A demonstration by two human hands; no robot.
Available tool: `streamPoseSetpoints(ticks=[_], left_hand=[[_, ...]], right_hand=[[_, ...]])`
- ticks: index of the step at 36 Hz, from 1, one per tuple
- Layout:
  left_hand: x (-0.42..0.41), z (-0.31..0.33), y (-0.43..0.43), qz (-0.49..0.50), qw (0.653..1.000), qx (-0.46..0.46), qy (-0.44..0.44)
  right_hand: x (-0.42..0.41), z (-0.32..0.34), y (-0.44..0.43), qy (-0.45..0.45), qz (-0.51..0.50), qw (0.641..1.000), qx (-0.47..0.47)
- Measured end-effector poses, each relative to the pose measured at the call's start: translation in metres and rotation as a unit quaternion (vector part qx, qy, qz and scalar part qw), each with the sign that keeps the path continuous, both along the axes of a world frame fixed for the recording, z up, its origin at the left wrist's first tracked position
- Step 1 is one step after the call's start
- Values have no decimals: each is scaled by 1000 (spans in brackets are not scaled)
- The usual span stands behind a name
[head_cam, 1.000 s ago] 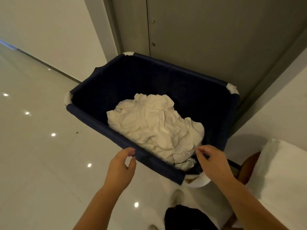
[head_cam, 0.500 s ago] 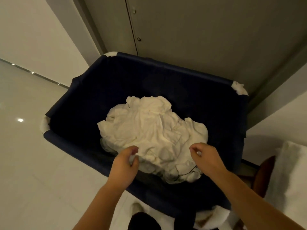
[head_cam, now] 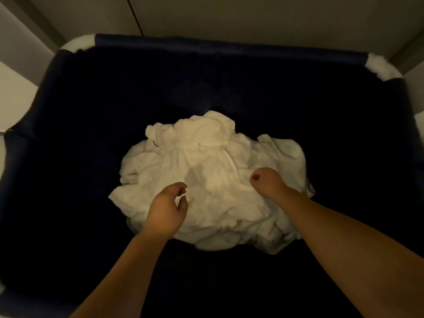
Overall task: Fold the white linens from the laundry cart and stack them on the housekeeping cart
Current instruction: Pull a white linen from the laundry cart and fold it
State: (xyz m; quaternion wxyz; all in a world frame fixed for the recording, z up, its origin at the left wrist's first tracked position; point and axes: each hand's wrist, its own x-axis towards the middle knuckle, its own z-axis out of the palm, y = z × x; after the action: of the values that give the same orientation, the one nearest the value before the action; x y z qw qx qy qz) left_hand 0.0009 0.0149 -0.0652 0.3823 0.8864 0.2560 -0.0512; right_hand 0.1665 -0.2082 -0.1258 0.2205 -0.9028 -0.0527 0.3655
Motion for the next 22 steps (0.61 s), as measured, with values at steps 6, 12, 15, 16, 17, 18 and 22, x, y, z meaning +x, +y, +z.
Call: streamPoseSetpoints(ticks=[6,12,15,16,17,18,22], left_hand=[[23,-56,37,-45,999,-4,7],[34,-105,43,-79,996,-25,21],[40,-119,41,-84,996,-36,25],[42,-121,41,-86,995,-36,24],[43,-123,41,-87,995,-35,25],[45,-124,40,-88,995,-37,28],[58,-112,34,-92,995,-42,21]], right_hand=[[9,-82,21,52,-8,994,-98],[13,-138,36,5,-50,995,-82],[24,-151,53,-33,-112,993,-5],[26,-153,58,-46,-127,991,15],[28,-151,61,-58,-140,988,30],[29,-147,63,-68,-154,985,46],[33,-106,59,-107,-191,969,118]])
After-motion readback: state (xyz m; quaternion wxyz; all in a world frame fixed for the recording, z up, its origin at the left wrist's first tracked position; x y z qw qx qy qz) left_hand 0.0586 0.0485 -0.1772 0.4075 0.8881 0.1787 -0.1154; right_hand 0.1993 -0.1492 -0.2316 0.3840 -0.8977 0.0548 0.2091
